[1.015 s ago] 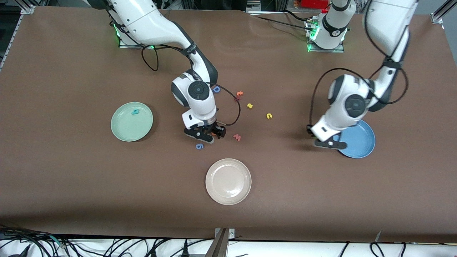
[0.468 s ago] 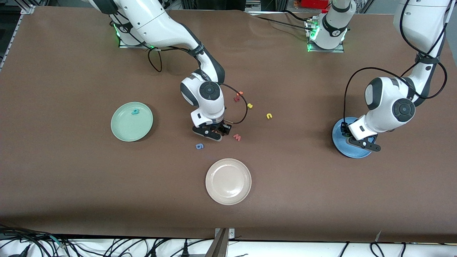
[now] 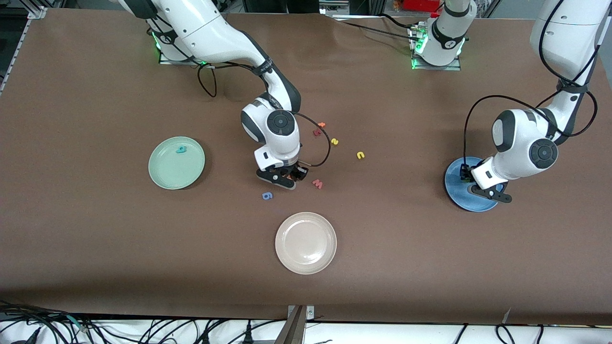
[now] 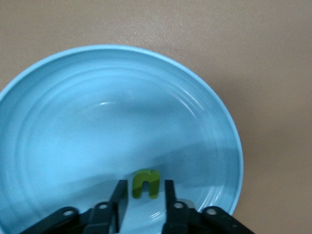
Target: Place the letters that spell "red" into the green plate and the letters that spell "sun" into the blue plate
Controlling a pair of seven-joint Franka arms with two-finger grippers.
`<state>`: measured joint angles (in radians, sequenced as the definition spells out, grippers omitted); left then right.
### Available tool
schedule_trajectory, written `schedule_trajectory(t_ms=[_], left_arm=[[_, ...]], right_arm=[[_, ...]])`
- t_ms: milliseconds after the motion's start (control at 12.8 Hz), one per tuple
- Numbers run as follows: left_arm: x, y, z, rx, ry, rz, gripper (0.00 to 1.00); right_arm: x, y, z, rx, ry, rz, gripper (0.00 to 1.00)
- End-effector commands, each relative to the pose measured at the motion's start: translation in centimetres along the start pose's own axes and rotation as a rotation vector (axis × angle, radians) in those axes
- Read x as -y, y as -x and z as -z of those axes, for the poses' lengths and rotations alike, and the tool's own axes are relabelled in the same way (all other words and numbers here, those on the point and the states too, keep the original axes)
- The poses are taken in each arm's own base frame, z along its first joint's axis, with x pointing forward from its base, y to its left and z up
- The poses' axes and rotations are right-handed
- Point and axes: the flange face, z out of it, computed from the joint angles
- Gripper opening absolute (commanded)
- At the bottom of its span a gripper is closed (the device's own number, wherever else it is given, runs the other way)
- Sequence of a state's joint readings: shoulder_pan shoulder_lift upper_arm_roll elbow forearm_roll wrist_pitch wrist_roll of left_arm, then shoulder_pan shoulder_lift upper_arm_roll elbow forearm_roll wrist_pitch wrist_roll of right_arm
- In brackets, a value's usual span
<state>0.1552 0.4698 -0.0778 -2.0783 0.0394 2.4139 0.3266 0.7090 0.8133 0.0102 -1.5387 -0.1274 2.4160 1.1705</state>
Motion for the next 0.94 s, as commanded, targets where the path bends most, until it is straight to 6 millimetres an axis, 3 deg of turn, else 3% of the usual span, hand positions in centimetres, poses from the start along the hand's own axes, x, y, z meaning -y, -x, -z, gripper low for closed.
schedule_trajectory(t_ms=[0,234,468,703,859], left_arm=[[-0.7,-0.7,1.8,-0.020,-0.024,-0.037,0.99],[-7.2,-2.6,4.6,-0.049,-0.046,-0.132,1.00],[-14.7,-3.4,6.4,-0.026,-0.052,-0.147,1.00],[-21.6,-3.6,5.9,-0.012,-0.053,-0.051,1.00],[-26.6,-3.3,5.3,-0.007,-0.037,0.025,1.00]], right_arm=[[0.1,-0.2,0.0,-0.004,0.007,-0.003,0.23],[-0.3,-0.8,1.4,0.003,0.053,0.013,0.13],[-1.6,-2.6,4.5,0.003,0.112,0.017,0.13],[-4.7,-4.9,6.7,0.047,0.238,0.153,0.13],[-8.0,-6.2,7.5,0.076,0.292,0.219,0.13]])
